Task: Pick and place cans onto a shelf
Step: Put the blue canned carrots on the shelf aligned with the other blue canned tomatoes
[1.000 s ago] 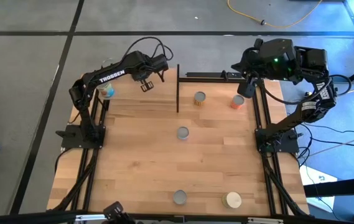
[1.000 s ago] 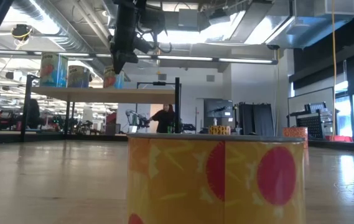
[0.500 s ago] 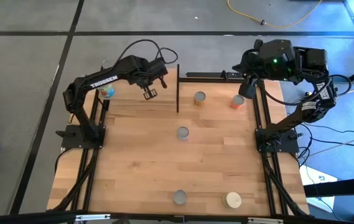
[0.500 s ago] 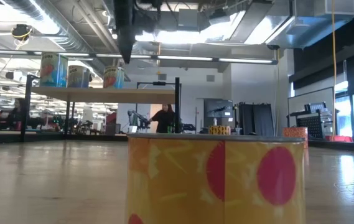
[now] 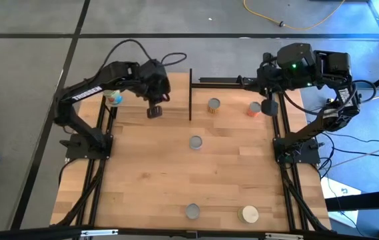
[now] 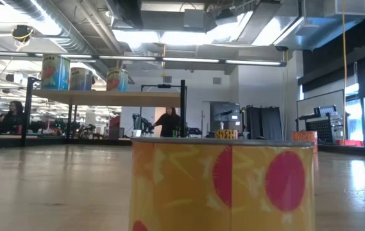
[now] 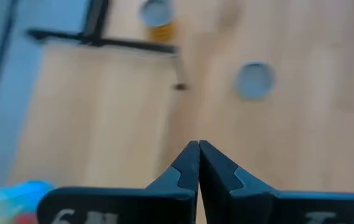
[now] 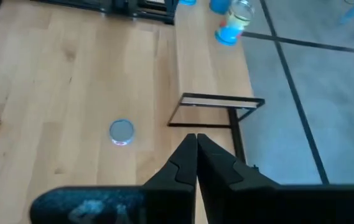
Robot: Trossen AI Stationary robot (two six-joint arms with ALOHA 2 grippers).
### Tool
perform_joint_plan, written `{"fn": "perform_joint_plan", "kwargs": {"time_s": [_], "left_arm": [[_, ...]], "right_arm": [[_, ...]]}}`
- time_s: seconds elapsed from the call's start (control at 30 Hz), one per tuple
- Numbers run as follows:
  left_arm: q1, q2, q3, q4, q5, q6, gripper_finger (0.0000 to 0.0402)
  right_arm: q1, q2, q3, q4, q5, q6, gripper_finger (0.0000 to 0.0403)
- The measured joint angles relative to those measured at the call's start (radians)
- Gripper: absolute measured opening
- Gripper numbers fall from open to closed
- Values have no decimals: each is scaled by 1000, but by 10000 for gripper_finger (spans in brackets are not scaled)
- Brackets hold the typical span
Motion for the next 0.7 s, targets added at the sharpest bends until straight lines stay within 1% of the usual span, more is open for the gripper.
{"fn": "perform_joint_plan", "kwargs": {"time_s": [0.13,0.2,0.27,0.37,0.47,0.53,0.7], "left_arm": [[-49,-20,0,-44,161,58,0],[-76,-28,0,-68,233,42,0],[-112,-30,0,-69,263,-9,0],[-179,-31,0,-68,269,-62,0],[-254,-34,0,-57,274,-178,0],[-314,-33,0,-27,253,-257,0],[-494,-33,0,55,104,-373,0]], "right_arm": [[0,0,0,0,-16,-39,11],[-1,0,0,0,-72,-74,11],[0,0,0,0,-150,-104,11],[0,-4,-3,1,-268,-120,11],[3,-32,-41,1,-374,-115,10],[17,-64,-88,1,-397,-115,6],[74,-167,-253,0,-401,-71,7]]}}
